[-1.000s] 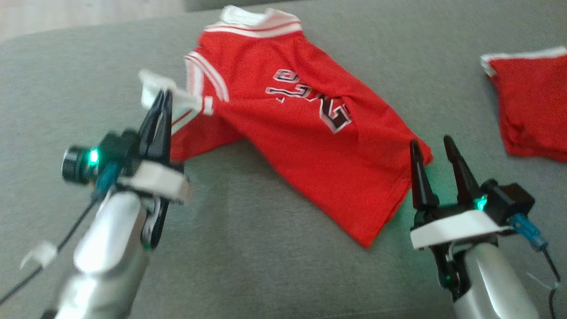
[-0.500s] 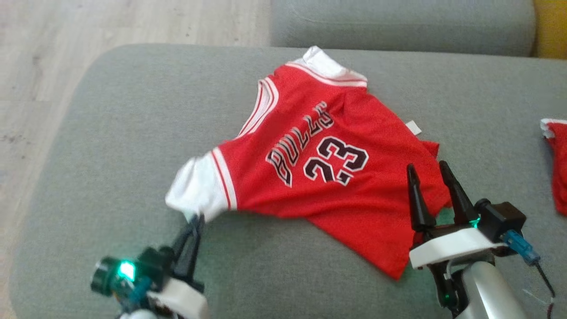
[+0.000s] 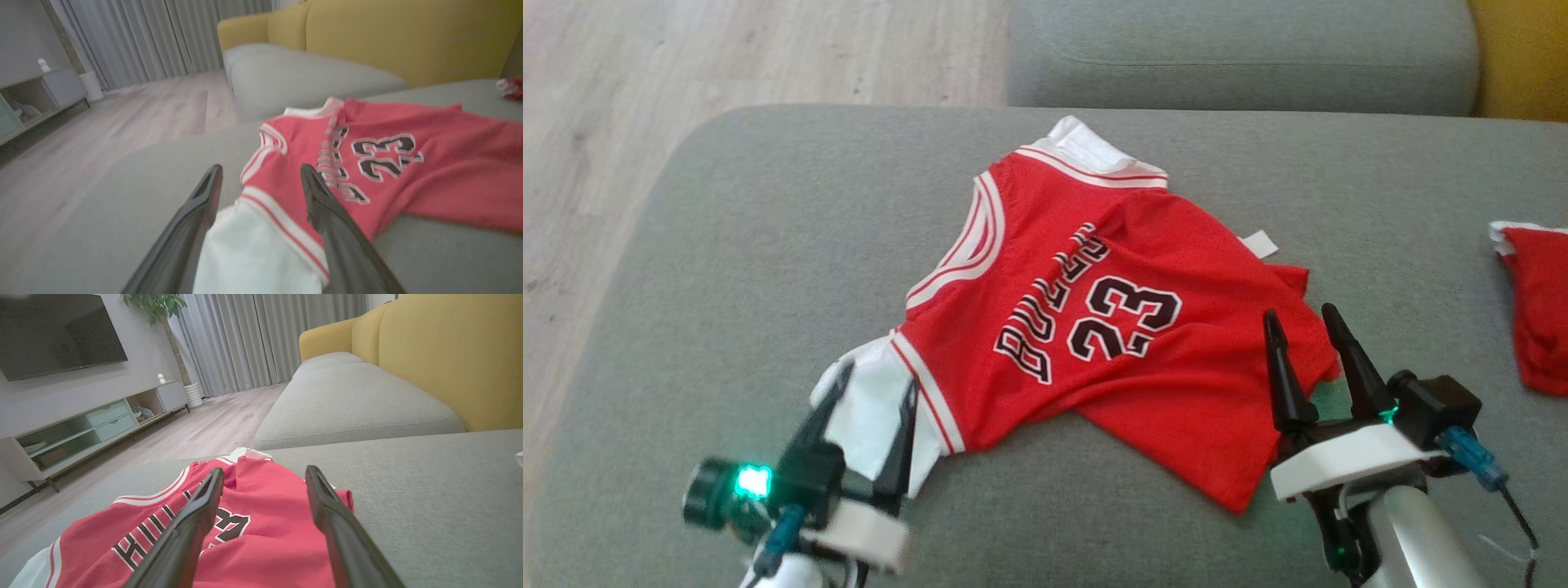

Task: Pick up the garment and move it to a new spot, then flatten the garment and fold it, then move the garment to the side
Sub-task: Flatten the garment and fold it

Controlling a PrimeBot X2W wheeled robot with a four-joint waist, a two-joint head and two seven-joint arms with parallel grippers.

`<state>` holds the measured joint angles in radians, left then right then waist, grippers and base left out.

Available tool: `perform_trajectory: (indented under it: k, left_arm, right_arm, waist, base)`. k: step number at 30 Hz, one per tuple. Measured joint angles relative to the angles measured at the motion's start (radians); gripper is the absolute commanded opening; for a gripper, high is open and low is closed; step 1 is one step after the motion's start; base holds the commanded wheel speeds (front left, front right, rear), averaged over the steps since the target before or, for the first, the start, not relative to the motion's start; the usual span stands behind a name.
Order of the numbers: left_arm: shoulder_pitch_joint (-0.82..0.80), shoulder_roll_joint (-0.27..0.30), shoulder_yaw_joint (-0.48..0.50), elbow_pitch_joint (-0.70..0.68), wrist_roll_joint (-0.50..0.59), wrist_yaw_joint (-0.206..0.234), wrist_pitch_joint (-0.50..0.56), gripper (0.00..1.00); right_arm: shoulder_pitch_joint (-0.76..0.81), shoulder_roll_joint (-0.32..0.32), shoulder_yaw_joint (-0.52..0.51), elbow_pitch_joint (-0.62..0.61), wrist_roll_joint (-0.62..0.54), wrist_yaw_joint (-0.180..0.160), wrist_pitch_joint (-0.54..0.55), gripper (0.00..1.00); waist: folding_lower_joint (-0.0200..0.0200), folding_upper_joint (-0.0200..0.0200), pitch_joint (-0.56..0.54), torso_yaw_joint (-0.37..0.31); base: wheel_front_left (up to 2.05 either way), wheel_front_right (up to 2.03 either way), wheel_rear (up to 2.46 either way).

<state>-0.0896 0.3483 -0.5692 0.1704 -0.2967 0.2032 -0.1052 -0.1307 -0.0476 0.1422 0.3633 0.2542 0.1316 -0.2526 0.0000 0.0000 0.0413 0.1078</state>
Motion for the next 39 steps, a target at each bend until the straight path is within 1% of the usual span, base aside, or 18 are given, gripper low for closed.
perform_trajectory:
  k: [4, 8, 11, 14, 18, 19, 23, 26, 28, 33, 39]
  left_arm:
    - [-0.065, -0.03, 0.033, -0.016, 0.0, 0.024, -0.086, 1.0]
    - [-0.106, -0.056, 0.06, -0.026, 0.001, 0.027, -0.135, 1.0]
    - [-0.121, -0.058, 0.059, -0.023, 0.041, 0.027, -0.144, 1.0]
    - [-0.122, -0.074, 0.06, -0.013, 0.042, 0.024, -0.147, 1.0]
    - [-0.137, -0.082, 0.064, -0.013, 0.054, 0.007, -0.147, 1.0]
    - [-0.144, -0.092, 0.076, -0.013, 0.06, -0.002, -0.147, 1.0]
    - [-0.169, -0.113, 0.086, -0.012, 0.063, -0.02, -0.15, 1.0]
    - [-0.182, -0.126, 0.09, -0.01, 0.071, -0.03, -0.15, 1.0]
    - [-0.188, -0.136, 0.092, -0.005, 0.078, -0.042, -0.151, 1.0]
    - [-0.195, -0.149, 0.117, 0.007, 0.088, -0.057, -0.151, 1.0]
    - [-0.195, -0.165, 0.127, 0.011, 0.105, -0.073, -0.151, 1.0]
  right_arm:
    - [-0.001, 0.0, -0.001, -0.006, -0.001, 0.0, 0.0, 1.0]
    - [-0.002, 0.0, -0.009, -0.019, -0.011, 0.0, 0.0, 1.0]
    - [-0.002, 0.0, -0.017, -0.024, -0.024, 0.0, 0.0, 1.0]
    - [-0.012, 0.0, -0.03, -0.027, -0.04, 0.0, 0.0, 1.0]
    - [-0.085, 0.0, -0.074, -0.026, -0.051, 0.0, 0.009, 1.0]
    - [-0.136, 0.0, -0.097, -0.009, -0.052, 0.0, 0.036, 1.0]
    - [-0.225, -0.001, -0.147, 0.083, -0.052, 0.0, 0.128, 1.0]
    - [-0.28, -0.001, -0.157, 0.169, -0.057, 0.0, 0.19, 1.0]
    - [-0.316, -0.001, -0.159, 0.22, -0.082, 0.0, 0.217, 1.0]
    - [-0.379, -0.001, -0.159, 0.304, -0.133, 0.0, 0.234, 1.0]
    - [-0.41, -0.001, -0.147, 0.387, -0.177, 0.0, 0.235, 1.0]
  waist:
    - [0.0, 0.0, -0.001, -0.031]
    - [0.0, 0.0, 0.003, -0.067]
    - [0.0, 0.0, 0.015, -0.093]
    - [0.0, 0.0, 0.041, -0.112]
    - [0.0001, 0.0, 0.088, -0.125]
    - [0.0001, 0.0, 0.112, -0.126]
    - [0.0002, 0.0, 0.156, -0.118]
    - [0.0002, 0.0, 0.181, -0.106]
    - [0.0002, 0.0, 0.193, -0.095]
    - [0.0002, 0.0, 0.215, -0.072]
    - [0.0, 0.0, 0.229, -0.058]
  base:
    - [0.0, 0.0, 0.0]
    - [0.0, 0.0, 0.0]
    - [0.0, 0.0, 0.0]
    - [0.0, 0.0, 0.0]
    - [0.0, 0.0, 0.0]
    - [0.0, 0.0, 0.0]
    - [0.0, 0.0, 0.0]
    - [0.0, 0.0, 0.0]
    - [0.0, 0.0, 0.0]
    - [0.0, 0.0, 0.0]
    - [0.0, 0.0, 0.0]
